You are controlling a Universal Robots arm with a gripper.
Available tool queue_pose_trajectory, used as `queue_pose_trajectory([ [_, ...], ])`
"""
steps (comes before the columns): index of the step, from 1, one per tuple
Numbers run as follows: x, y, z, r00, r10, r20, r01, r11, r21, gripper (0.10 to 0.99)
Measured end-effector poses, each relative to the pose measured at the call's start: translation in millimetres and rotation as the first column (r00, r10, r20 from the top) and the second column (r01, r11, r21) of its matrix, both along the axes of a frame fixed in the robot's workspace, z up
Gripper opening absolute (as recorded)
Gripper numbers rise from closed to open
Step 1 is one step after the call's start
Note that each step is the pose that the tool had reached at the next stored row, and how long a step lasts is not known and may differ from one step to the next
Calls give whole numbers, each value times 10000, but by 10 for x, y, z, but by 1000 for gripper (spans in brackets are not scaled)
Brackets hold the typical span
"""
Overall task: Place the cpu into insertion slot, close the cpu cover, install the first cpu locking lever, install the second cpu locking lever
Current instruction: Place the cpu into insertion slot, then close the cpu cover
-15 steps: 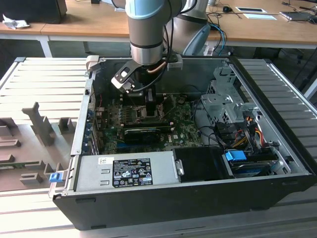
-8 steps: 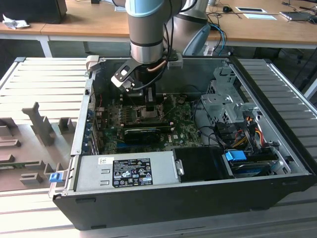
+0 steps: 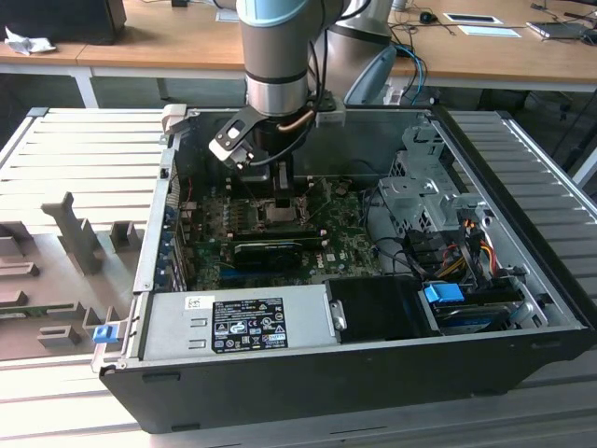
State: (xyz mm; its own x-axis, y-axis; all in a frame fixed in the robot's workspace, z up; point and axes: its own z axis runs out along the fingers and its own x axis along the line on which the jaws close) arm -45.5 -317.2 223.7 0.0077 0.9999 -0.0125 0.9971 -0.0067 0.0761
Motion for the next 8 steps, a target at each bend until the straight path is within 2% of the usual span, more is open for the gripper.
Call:
queue_pose_trajectory([
  [6, 5, 0, 44, 10000, -2, -7, 2, 10000, 3, 106],
  [8, 86, -2, 45, 9999, -5, -128, 5, 10000, 0, 106],
])
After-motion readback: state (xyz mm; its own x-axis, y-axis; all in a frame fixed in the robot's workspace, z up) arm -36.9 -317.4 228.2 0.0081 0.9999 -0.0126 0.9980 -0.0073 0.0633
